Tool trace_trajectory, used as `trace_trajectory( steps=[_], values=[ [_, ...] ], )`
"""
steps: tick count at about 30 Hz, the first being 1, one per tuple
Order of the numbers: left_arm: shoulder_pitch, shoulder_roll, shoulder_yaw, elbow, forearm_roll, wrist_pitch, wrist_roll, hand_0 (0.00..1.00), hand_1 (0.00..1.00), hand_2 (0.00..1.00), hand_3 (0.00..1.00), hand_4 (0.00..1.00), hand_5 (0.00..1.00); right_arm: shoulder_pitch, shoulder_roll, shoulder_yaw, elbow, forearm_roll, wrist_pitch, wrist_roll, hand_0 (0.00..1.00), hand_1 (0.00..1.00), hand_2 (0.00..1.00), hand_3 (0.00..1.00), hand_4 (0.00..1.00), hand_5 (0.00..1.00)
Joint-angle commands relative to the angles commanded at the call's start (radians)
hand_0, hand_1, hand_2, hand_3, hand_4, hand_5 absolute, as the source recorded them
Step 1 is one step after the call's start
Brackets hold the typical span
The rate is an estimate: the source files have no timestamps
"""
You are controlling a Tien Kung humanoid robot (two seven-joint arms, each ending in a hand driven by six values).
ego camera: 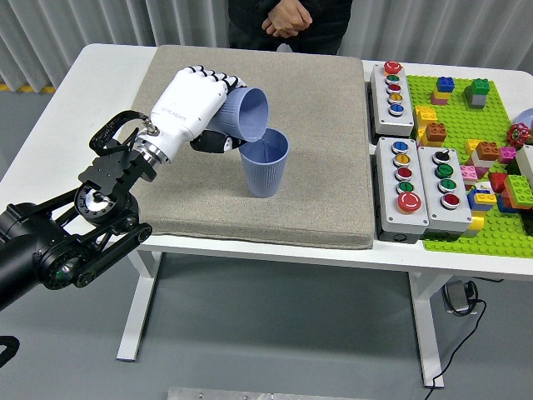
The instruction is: Pick cup pour cup place
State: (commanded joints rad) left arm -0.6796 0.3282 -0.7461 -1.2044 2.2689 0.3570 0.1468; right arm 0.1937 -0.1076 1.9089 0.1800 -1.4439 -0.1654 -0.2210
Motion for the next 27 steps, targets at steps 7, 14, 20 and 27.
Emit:
trace_trajectory(
  steps=[7, 14, 20, 27],
  values=[
    [-0.014, 0.015, 0.017, -0.001, 0.000, -0.014, 0.005, 0.568, 0.532, 0.524, 0.555, 0.799, 0.246, 0.003, -0.001, -0.001, 0.000, 0.002, 0.000, 0.001, 0.694, 0.615, 0.590, 0.590, 0.002, 0.239],
    [-0.027, 0.027, 0.046, -0.002, 0.000, -0.020, 0.006, 0.569, 0.534, 0.525, 0.555, 0.796, 0.236, 0.003, -0.001, 0.000, 0.000, 0.003, -0.001, 0.001, 0.694, 0.615, 0.590, 0.590, 0.002, 0.239],
    [-0.039, 0.036, 0.066, -0.006, 0.000, -0.018, 0.011, 0.569, 0.533, 0.527, 0.556, 0.798, 0.236, 0.000, 0.000, 0.000, 0.000, 0.004, -0.001, 0.000, 0.694, 0.615, 0.590, 0.591, 0.002, 0.238],
    [-0.051, 0.047, 0.083, -0.012, 0.000, -0.021, 0.019, 0.569, 0.537, 0.529, 0.555, 0.787, 0.218, -0.002, 0.001, 0.002, 0.000, 0.000, -0.001, -0.001, 0.694, 0.615, 0.590, 0.591, 0.002, 0.239]
  ],
)
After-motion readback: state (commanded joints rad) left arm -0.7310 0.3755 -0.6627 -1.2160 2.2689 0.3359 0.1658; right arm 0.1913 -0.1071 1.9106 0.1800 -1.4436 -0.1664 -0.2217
